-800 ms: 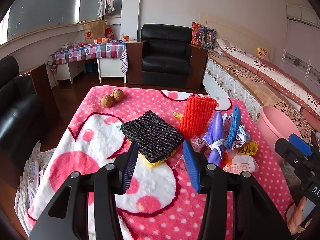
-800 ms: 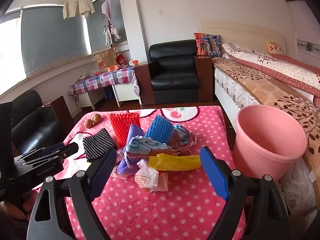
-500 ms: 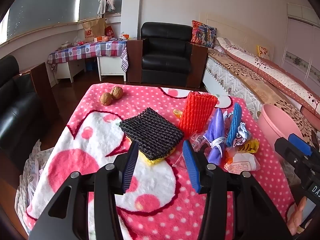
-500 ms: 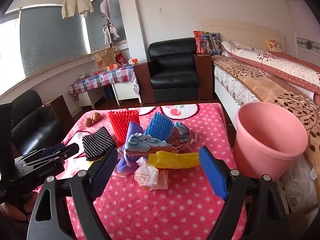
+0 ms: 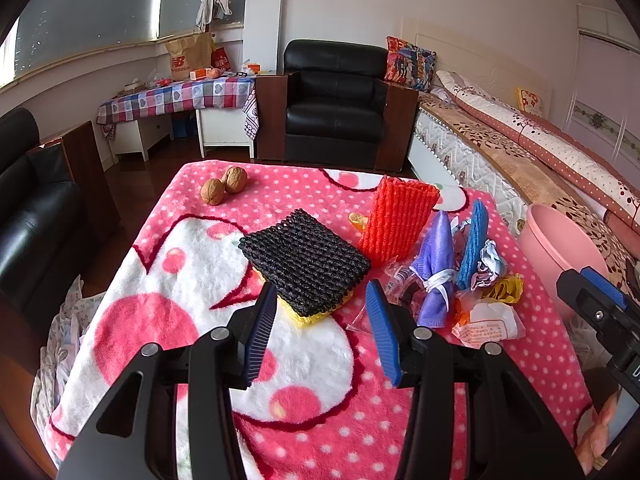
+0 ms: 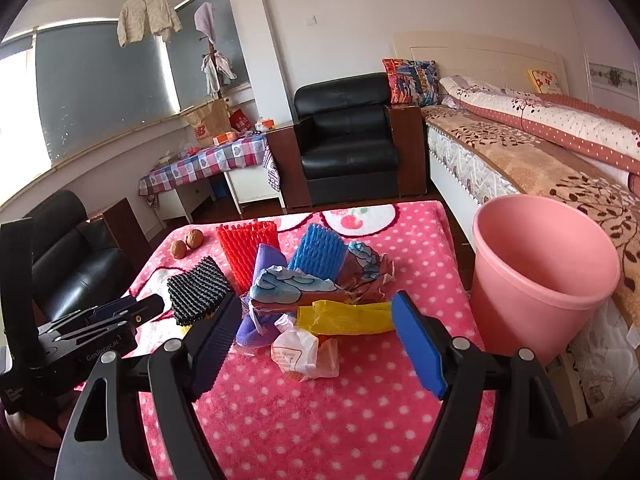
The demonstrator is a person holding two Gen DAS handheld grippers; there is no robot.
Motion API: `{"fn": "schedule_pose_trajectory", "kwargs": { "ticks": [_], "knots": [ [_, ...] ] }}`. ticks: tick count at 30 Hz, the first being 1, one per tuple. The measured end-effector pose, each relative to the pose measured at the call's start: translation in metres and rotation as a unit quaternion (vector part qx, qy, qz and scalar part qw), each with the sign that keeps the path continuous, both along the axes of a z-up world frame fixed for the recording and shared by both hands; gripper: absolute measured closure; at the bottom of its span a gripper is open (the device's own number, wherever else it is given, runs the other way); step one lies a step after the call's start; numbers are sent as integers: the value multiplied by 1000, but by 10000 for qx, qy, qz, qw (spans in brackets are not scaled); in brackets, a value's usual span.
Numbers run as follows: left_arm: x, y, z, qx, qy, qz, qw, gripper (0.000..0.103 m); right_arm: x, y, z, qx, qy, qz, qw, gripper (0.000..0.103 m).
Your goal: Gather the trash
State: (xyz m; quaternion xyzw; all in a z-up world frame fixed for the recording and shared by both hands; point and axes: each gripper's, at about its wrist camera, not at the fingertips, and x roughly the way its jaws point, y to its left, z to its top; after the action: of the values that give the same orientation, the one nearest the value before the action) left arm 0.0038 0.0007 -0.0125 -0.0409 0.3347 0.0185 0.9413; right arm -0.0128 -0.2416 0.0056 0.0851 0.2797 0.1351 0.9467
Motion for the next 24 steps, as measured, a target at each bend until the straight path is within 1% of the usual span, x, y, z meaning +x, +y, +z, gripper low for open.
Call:
{"fn": "schedule_pose_trajectory", "kwargs": {
  "ticks": [3, 6, 14, 24],
  "knots": [
    [0, 0, -1, -1, 6, 0, 10000, 56, 4, -2, -3, 65, 100, -30, 9999, 30],
    [1, 0, -1, -2, 7, -1, 10000, 56, 5, -3, -4, 48, 111, -76, 9999, 30],
    [1, 1, -1, -9, 4, -6, 10000, 56, 3, 2, -2, -165, 7, -28, 9999, 30],
    [1, 1, -1, -9, 10, -1, 10000, 56, 0, 4, 0, -256, -53, 41, 9997, 30]
  ]
}}
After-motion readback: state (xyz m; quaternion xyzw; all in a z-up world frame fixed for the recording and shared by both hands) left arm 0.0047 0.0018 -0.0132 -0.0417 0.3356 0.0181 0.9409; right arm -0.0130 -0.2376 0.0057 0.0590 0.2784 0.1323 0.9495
